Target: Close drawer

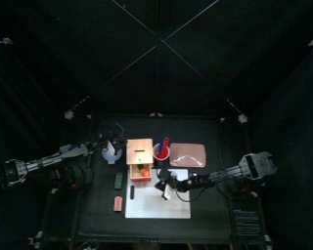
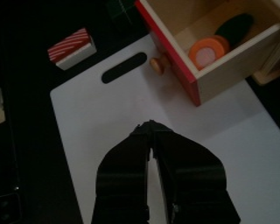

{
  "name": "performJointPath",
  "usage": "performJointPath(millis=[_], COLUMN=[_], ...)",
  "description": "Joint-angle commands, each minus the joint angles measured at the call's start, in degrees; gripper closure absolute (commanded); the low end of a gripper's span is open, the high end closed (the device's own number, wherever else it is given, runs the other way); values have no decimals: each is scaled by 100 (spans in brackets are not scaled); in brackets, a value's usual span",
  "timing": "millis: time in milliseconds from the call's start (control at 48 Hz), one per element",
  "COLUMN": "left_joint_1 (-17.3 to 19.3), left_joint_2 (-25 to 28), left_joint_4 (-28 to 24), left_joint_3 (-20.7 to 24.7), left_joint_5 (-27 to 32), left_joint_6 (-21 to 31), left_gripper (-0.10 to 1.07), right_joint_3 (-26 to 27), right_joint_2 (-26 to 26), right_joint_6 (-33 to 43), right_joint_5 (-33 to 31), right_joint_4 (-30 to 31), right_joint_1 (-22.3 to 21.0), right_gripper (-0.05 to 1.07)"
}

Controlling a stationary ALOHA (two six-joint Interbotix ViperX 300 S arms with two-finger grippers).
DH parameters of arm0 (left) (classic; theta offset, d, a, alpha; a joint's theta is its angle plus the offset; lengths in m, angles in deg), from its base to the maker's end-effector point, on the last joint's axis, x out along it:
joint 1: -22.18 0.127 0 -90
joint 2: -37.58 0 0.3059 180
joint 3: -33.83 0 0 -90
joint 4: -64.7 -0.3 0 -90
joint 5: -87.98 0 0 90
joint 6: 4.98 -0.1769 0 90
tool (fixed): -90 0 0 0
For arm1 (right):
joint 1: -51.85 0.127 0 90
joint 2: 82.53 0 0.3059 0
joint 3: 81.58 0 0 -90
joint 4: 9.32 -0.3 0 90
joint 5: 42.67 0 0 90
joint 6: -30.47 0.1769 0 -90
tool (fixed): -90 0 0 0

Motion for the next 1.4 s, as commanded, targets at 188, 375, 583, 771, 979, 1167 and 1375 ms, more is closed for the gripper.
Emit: performJointPath(millis=[188,375,583,771,979,1167,1375], left_joint_1=[220,255,334,369,360,316,176], left_joint_2=[1213,2153,2856,3287,3568,3604,3639], left_joint_4=[-554,-1099,-1529,-1626,-1661,-1644,-1635], left_joint_3=[1107,1907,2514,2672,2716,2698,2637], left_joint_5=[246,835,1441,1556,1767,1784,1793], left_joint_6=[-18,-18,-9,-26,-26,-26,-18], left_gripper=[18,18,21,39,47,47,47], right_joint_3=[466,615,694,879,1125,1283,1397], right_joint_2=[-475,-703,-800,-976,-1310,-1485,-1547], right_joint_6=[0,18,18,18,0,0,0], right_joint_5=[9,18,18,18,-35,-105,-255], right_joint_4=[79,158,149,149,176,176,431], right_joint_1=[35,44,44,44,9,-167,-396], right_gripper=[60,60,60,60,60,60,60])
